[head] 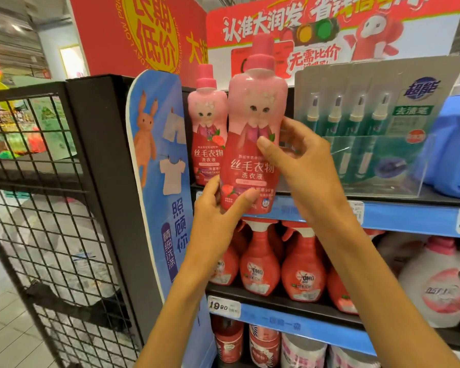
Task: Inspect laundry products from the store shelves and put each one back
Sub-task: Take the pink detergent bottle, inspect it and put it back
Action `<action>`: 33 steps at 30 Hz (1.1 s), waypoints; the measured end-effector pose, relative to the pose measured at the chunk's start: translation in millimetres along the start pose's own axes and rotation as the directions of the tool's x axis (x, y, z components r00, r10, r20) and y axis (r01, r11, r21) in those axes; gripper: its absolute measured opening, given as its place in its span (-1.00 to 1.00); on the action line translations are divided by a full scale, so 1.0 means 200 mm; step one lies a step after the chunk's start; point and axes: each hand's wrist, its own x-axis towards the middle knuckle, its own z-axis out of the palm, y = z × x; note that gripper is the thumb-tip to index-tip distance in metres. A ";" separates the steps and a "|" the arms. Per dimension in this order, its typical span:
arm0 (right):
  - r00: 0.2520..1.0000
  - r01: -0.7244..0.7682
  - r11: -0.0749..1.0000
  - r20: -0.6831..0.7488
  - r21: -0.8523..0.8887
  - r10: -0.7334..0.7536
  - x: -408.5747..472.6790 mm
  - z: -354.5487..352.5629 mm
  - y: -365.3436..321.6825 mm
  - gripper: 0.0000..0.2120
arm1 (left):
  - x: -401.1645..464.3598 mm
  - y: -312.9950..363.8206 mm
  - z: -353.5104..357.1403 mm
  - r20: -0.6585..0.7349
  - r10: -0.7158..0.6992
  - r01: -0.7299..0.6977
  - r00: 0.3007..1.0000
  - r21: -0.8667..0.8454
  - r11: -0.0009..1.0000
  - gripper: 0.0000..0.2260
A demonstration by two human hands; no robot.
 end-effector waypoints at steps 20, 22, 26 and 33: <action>0.894 -0.390 0.803 0.395 0.450 0.213 -0.15 0.00 0.13 -0.25 | -0.37 -0.11 0.02 0.073 -0.314 0.322 0.946 -0.127 0.938 -0.42; 0.864 -0.426 0.752 0.473 0.503 0.174 -0.16 -0.01 0.13 -0.16 | -0.37 -0.15 0.03 0.125 -0.328 0.346 0.936 -0.175 0.922 -0.47; 0.875 -0.432 0.719 0.447 0.544 0.187 -0.18 -0.01 0.12 -0.27 | -0.44 -0.17 0.07 0.216 -0.379 0.423 0.900 -0.222 0.878 -0.57; 0.957 -0.274 0.924 0.169 0.268 0.235 -0.18 0.00 0.08 -0.66 | -0.35 -0.12 0.05 0.300 -0.298 0.268 0.906 0.139 0.953 -0.51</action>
